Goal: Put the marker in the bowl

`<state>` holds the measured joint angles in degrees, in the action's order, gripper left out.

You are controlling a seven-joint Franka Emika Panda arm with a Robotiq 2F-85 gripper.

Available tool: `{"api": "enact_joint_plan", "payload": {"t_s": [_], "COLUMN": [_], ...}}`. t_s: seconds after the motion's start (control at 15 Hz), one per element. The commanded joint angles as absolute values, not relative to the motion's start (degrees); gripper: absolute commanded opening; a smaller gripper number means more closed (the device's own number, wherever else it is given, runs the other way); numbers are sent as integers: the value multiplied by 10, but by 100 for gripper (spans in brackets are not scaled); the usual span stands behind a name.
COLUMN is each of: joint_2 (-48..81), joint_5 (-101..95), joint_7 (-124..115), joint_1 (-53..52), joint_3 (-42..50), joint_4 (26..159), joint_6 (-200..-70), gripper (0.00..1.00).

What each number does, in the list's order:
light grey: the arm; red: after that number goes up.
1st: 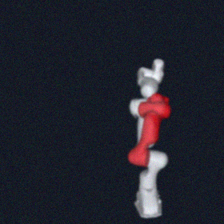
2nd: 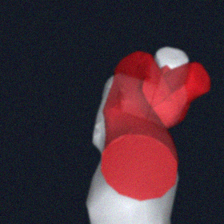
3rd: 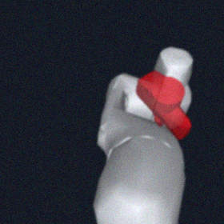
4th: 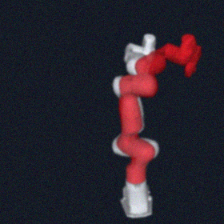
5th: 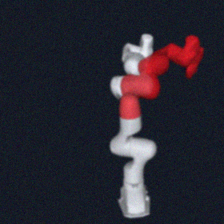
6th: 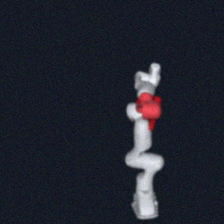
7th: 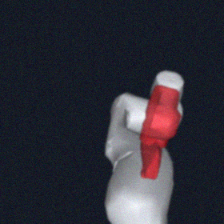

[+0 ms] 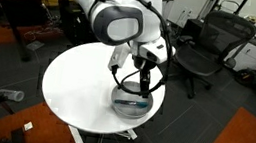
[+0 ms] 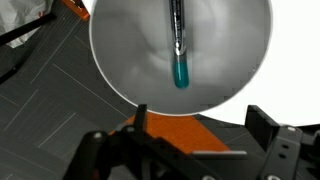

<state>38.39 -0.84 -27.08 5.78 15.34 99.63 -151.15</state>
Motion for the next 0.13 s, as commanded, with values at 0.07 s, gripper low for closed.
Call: {"api": "enact_joint_plan", "payload": {"t_s": [0.07], "joint_2": [387], "joint_5": [0], "joint_7": [-265], "joint_1": [53], "joint_3": [159], "joint_4": [994], "joint_6": [-1510], "gripper": [100]}}
